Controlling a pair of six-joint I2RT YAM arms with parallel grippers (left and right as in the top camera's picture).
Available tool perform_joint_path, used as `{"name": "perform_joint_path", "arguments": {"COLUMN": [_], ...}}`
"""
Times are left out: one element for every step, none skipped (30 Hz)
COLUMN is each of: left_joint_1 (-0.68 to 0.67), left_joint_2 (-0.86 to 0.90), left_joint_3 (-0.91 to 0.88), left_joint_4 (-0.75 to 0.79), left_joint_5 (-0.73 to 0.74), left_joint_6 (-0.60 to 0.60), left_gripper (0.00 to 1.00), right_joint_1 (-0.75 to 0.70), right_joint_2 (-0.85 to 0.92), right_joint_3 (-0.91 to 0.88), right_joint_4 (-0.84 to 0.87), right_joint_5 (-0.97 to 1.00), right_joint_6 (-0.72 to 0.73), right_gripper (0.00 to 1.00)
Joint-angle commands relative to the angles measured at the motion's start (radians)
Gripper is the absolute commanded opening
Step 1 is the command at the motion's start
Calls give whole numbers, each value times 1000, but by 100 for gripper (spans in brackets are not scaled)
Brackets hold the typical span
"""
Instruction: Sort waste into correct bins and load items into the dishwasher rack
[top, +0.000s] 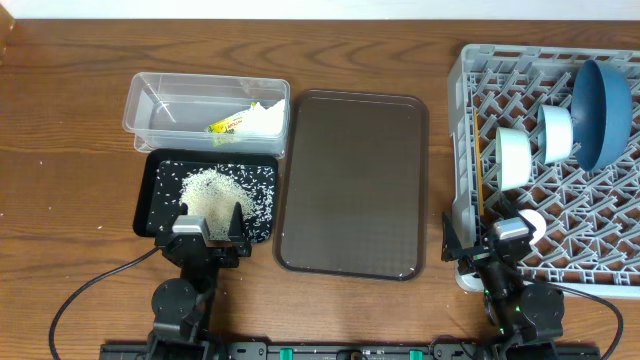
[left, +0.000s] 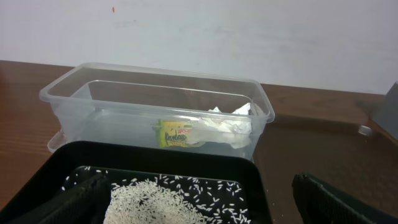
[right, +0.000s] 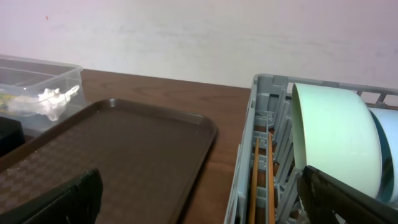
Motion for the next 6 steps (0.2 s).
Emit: {"name": "perform_joint_path", "arguments": {"left_joint_1": [2, 2, 2, 2, 2, 2], "left_joint_2": [-7, -7, -7, -7, -7, -7], "left_joint_3": [-34, -34, -34, -34, -34, -34], "left_joint_4": [-13, -13, -13, -13, -13, -13], "left_joint_5": [-1, -1, -1, -1, -1, -1], "left_joint_6": [-9, -9, -9, -9, -9, -9], "left_gripper": [95, 95, 95, 95, 95, 95], "right_joint_1": [-19, -19, -19, -19, -19, -19], "right_joint_2": [-5, -5, -5, -5, -5, -5], "right_joint_3": [-3, -3, -3, -3, -3, -3], "right_joint_4": [-1, -1, -1, -1, -1, -1], "right_joint_5": [-4, -4, -4, -4, -4, -4], "right_joint_6": [18, 18, 18, 18, 18, 18], "right_gripper": [99, 99, 99, 99, 99, 99]}}
